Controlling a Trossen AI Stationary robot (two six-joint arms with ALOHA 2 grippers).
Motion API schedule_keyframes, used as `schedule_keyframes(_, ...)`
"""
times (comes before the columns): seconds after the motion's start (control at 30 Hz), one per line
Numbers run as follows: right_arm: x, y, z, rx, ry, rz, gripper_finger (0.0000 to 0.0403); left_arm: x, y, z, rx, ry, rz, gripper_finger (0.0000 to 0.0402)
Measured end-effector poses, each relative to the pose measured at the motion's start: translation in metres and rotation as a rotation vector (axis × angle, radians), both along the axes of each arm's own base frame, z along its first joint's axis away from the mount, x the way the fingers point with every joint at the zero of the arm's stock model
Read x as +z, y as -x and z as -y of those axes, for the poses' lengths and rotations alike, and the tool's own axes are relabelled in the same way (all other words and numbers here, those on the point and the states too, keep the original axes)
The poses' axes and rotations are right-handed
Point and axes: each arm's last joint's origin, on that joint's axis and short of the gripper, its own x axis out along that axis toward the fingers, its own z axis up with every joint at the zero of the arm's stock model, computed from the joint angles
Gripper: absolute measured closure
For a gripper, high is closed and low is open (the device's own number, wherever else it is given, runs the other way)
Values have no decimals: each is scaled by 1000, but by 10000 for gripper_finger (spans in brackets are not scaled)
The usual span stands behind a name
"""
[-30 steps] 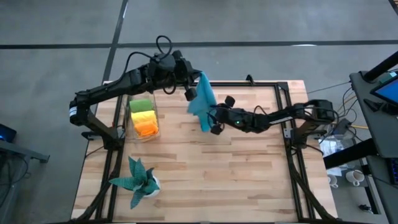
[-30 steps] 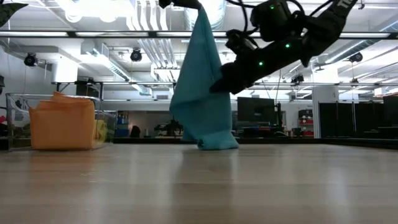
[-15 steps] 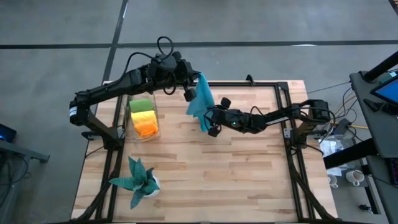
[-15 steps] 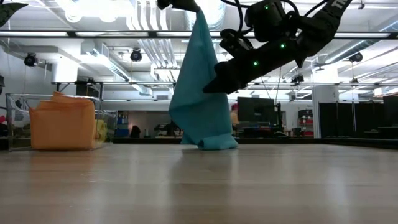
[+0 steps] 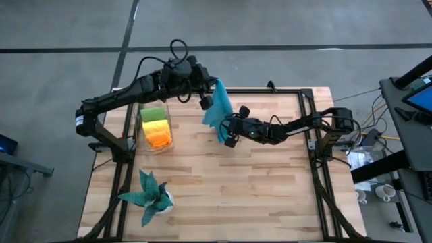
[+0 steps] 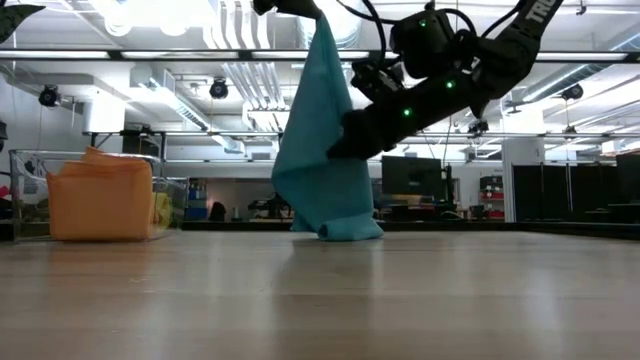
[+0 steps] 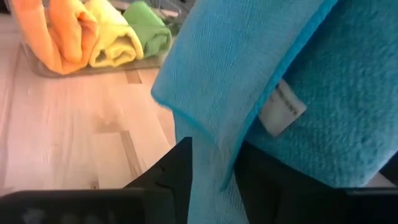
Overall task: Roll microfiber towels into tight, uniform cylinder then place into a basket
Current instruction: Fold the blue microfiber towel
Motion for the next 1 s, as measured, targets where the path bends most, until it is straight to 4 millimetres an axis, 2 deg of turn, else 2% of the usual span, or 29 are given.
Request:
schedule_keyframes(0.2, 2, -1, 0, 0, 1, 13, 318, 0, 0, 0, 0, 0, 0, 402)
schedule_keyframes(0.37, 0, 0, 1, -4, -4, -5, 380, 0, 0, 0, 0, -1, 4, 402)
schedule_keyframes(0.5, 5, 2, 0, -3, -3, 3, 393, 1, 0, 0, 5, -3, 5, 402)
schedule_keyframes(0.73, 46, 23, -3, -8, -5, 11, 394, 7, 9, 1, 75, -27, 4, 402)
schedule_keyframes(1.0, 101, 81, -6, -145, 30, -45, 395, 12, 23, 0, 205, -2, 33, 402)
